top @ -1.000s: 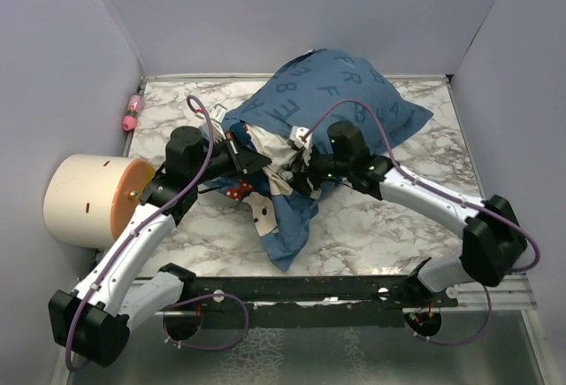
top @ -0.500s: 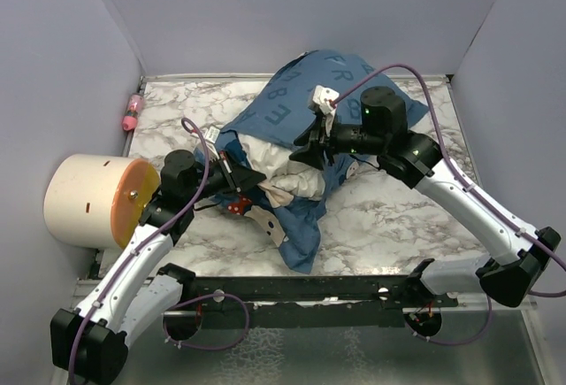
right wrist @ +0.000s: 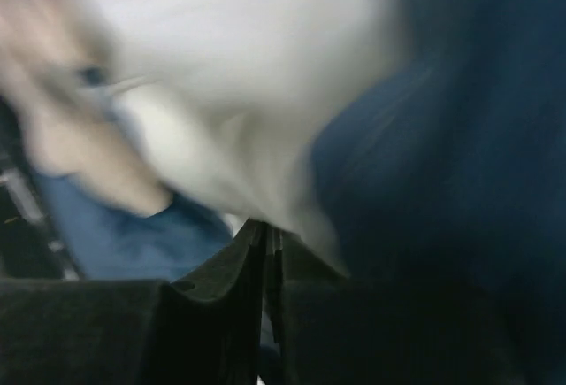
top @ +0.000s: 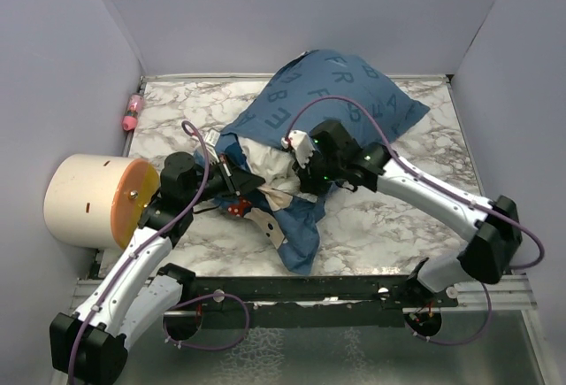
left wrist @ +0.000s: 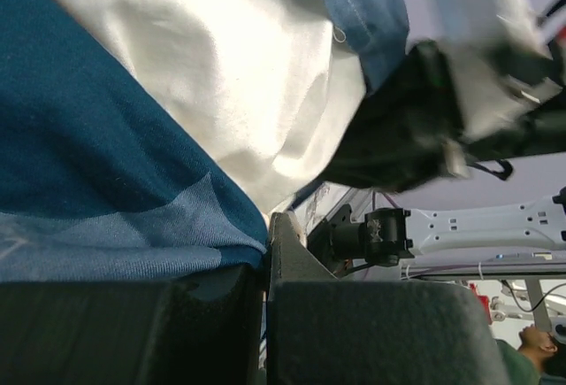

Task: Put the pillow into the pillowcase
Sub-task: Stuff the pillow into the pillowcase.

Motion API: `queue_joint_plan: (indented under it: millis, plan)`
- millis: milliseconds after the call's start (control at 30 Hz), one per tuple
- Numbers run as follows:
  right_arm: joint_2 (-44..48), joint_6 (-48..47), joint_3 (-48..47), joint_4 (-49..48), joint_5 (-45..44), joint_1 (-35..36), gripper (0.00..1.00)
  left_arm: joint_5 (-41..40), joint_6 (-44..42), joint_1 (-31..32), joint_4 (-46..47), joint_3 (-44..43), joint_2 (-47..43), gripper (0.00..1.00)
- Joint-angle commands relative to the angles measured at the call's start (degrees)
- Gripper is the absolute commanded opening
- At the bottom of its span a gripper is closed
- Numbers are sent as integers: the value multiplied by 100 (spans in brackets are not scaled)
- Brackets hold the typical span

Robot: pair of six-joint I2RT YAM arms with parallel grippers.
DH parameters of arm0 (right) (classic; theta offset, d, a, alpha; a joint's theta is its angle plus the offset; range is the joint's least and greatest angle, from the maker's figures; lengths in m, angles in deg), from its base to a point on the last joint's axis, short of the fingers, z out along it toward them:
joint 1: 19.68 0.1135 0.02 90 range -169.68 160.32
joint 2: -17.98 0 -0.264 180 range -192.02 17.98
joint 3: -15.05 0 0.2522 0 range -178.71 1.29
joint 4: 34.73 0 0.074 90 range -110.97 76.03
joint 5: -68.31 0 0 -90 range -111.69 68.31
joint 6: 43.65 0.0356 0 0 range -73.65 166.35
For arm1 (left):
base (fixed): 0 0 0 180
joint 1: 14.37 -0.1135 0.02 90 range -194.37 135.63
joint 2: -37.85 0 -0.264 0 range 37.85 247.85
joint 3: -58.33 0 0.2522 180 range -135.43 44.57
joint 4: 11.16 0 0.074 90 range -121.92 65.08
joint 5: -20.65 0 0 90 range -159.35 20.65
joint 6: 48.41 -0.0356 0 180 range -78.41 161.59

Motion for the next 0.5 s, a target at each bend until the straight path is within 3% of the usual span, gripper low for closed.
queue_joint_plan:
  millis: [0,167,267,333,467]
  plan:
    - [-912,509,-638,-397,-2430,-74,3,386,-171,-26,159,-306,-312,0]
    - [-1699,212,-1473,-1291,-2368,-86,4,631,-199,-32,-226,-359,-533,0]
    - [-2704,95,-1687,-947,-1819,-86,4,767,82,-27,46,-407,-625,0]
    - [-3058,196,-1066,-1210,-1003,-51,4,785,327,-37,280,-574,-693,0]
    - [-2732,648,908,-2386,201,37,7,475,783,-37,806,-925,-858,0]
